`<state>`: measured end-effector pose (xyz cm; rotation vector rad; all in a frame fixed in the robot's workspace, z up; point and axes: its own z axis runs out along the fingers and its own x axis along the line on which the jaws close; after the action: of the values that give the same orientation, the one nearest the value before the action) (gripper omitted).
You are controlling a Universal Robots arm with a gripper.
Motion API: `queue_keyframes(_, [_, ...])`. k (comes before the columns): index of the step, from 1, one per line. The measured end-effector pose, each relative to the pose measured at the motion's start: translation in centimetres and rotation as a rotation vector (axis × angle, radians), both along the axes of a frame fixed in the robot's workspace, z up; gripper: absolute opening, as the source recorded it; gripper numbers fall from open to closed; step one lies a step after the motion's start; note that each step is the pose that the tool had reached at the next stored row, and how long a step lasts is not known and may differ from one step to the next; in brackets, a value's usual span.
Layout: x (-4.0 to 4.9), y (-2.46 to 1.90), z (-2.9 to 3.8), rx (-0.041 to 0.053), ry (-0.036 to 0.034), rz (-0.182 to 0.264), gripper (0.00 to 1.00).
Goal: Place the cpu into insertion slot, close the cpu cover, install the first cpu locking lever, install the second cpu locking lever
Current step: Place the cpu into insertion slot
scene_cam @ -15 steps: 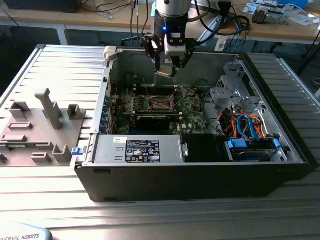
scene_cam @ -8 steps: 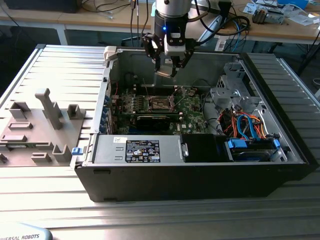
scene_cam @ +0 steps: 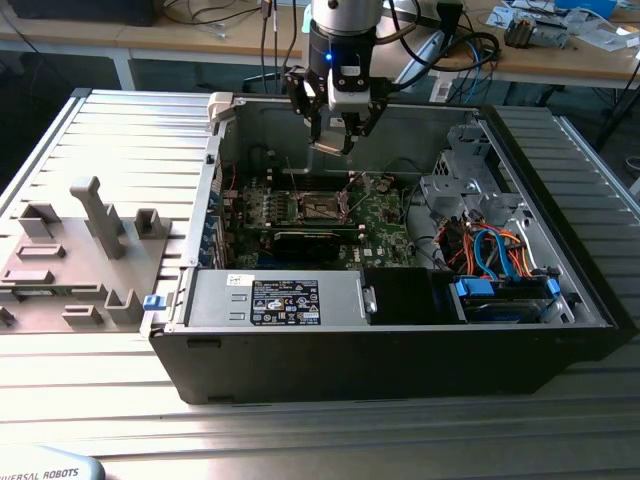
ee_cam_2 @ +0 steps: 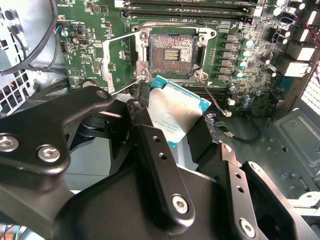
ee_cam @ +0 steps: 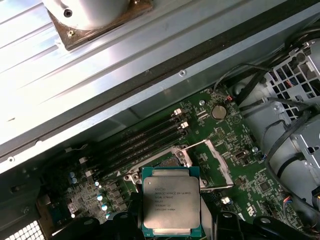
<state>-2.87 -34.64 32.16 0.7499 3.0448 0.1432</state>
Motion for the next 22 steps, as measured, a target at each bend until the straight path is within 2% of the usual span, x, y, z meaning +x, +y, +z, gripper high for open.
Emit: queue_keyframes(22, [0.00, 0.00, -0.01, -0.0001, -0.0001, -0.026, 0.54])
